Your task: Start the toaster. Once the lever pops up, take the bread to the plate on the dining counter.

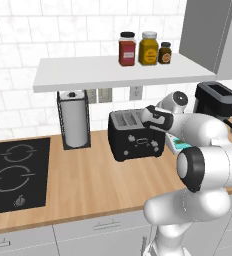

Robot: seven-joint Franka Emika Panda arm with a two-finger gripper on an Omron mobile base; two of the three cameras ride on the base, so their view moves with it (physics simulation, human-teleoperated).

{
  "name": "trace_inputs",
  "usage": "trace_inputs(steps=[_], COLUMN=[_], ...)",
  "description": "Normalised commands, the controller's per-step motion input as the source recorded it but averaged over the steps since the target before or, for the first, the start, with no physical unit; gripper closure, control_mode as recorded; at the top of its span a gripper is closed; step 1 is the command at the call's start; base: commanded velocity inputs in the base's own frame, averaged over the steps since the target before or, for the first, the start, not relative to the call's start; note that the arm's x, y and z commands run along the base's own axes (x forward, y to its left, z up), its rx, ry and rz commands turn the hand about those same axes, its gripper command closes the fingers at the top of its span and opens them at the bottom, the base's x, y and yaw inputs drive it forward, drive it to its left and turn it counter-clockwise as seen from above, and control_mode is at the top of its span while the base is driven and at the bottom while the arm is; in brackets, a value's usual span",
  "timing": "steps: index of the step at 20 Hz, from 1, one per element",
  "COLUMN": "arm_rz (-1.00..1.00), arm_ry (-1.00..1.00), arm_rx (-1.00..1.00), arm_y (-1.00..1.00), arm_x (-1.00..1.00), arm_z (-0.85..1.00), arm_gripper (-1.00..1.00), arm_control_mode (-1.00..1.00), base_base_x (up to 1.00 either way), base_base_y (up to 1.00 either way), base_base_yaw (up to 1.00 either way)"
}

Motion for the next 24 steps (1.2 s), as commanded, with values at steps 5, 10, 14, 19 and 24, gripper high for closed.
trace_inputs(steps=[5,10,14,19,24], arm_rz=[0.0,0.0,0.0,0.0,0.0], arm_ry=[0.0,0.0,0.0,0.0,0.0], arm_rx=[0.0,0.0,0.0,0.0,0.0], arm_y=[0.0,0.0,0.0,0.0,0.0], arm_x=[0.0,0.0,0.0,0.0,0.0], arm_z=[0.0,0.0,0.0,0.0,0.0], arm_gripper=[-1.0,-1.0,-1.0,-1.0,-1.0], arm_control_mode=[-1.0,-1.0,-1.0,-1.0,-1.0], base_base_x=[0.0,0.0,0.0,0.0,0.0], base_base_y=[0.0,0.0,0.0,0.0,0.0], base_base_yaw=[0.0,0.0,0.0,0.0,0.0])
